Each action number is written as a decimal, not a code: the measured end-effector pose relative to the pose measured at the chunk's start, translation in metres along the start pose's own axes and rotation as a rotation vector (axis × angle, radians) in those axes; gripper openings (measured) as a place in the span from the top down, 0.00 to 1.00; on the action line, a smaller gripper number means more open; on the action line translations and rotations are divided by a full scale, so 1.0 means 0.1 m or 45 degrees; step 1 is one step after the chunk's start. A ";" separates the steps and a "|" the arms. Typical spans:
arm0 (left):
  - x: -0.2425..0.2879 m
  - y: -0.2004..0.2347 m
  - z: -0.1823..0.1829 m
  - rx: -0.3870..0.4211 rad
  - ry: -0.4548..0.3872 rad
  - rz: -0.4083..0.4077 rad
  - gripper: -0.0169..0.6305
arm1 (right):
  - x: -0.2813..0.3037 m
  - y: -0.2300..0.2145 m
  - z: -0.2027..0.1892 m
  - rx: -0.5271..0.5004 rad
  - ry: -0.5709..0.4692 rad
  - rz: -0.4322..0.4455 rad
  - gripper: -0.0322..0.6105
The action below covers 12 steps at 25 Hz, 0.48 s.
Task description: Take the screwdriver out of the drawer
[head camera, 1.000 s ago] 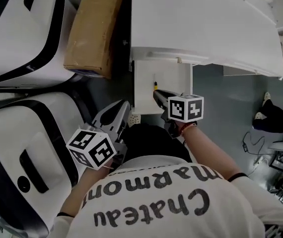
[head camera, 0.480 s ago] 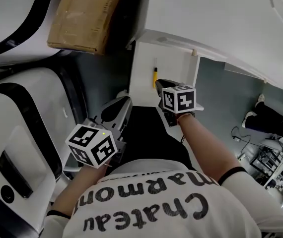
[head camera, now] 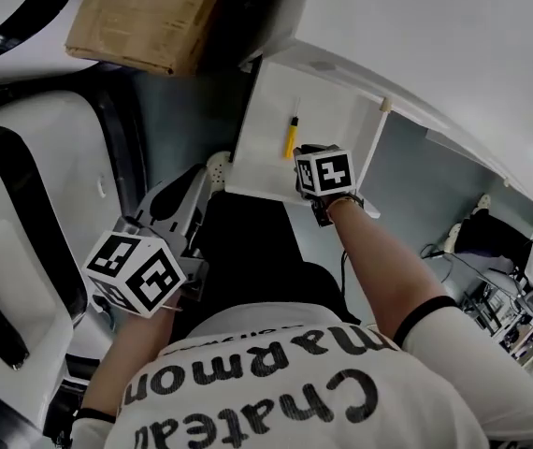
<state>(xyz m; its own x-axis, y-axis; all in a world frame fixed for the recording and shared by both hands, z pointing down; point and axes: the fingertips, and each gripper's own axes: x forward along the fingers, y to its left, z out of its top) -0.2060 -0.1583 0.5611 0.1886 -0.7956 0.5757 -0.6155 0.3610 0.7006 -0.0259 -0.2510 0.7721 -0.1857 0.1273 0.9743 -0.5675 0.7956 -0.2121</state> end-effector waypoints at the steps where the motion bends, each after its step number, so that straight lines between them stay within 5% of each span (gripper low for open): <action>1: -0.01 0.03 -0.03 -0.013 -0.005 0.017 0.94 | 0.04 -0.04 -0.03 -0.010 0.020 -0.003 0.89; 7: -0.04 0.21 -0.31 -0.114 -0.011 0.104 0.94 | 0.32 -0.12 -0.06 0.042 0.125 0.072 0.89; 12: 0.00 0.20 -0.46 -0.146 -0.010 0.109 0.94 | 0.52 -0.16 0.02 -0.065 0.163 0.041 0.89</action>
<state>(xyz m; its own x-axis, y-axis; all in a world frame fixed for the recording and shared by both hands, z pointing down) -0.1828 -0.1284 0.5943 0.1331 -0.7630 0.6325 -0.5374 0.4806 0.6929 -0.0278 -0.2588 0.8259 -0.0977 0.2253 0.9694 -0.5207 0.8185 -0.2427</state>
